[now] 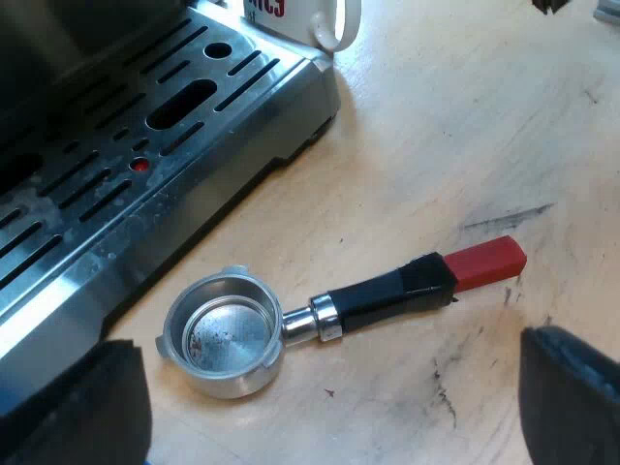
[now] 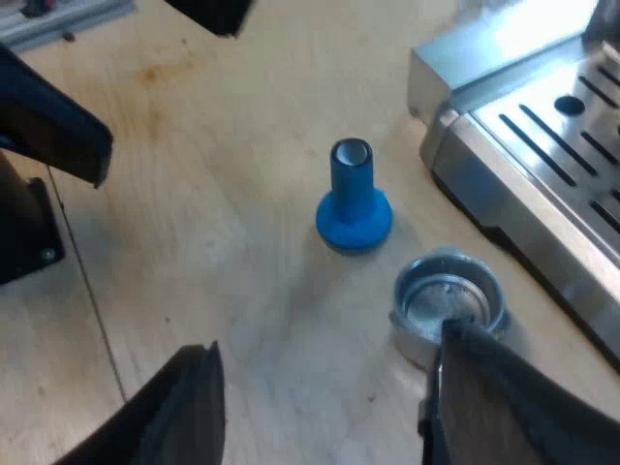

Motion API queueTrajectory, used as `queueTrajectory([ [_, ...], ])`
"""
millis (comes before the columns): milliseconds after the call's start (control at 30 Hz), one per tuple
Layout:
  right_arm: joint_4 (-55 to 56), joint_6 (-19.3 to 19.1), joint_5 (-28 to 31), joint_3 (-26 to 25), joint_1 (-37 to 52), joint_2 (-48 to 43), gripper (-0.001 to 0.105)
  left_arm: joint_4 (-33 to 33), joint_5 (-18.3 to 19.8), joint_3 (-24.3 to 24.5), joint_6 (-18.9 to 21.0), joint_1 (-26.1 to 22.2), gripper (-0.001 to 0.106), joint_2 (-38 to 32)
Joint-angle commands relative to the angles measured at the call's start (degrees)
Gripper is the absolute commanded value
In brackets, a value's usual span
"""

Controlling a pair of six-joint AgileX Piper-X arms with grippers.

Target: Grind coffee beans and then tamp

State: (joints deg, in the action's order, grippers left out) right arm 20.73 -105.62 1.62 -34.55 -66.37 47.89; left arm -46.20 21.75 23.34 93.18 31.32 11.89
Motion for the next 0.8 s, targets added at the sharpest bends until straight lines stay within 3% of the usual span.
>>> queueTrajectory([
  [33, -4.11, -1.22, -0.15, 1.54, -0.09, -0.32, 0.053, 0.1, -0.03, 0.46, 0.83, 0.14, 0.078, -0.08],
  [300, -17.96, -1.11, -0.15, 9.18, -0.09, -0.32, 0.053, 0.1, -0.03, 0.46, 0.83, 0.14, 0.078, -0.08],
  [500, -18.83, -0.94, 3.68, 11.08, -0.09, -0.32, 0.053, 0.1, -0.03, 0.46, 0.83, 0.14, 0.078, -0.08],
  [567, -18.83, -0.94, 4.0, 11.31, -0.09, -0.32, 0.056, 0.1, -0.03, 0.46, 0.83, 0.14, 0.078, -0.08],
  [633, -18.83, 0.19, 4.14, 11.61, -0.09, -0.04, 0.066, 0.1, -0.03, 0.46, 0.83, 0.14, 0.078, -0.08],
  [700, -18.83, 2.01, 4.58, 11.6, -0.09, 0.64, 0.071, 0.1, -0.75, 0.46, 0.83, 0.14, 0.078, -0.08],
  [800, -18.83, 2.37, 5.24, 11.6, -0.09, 1.8, 0.07, 0.1, -4.89, 0.46, 1.09, 0.14, 0.078, -0.08],
])
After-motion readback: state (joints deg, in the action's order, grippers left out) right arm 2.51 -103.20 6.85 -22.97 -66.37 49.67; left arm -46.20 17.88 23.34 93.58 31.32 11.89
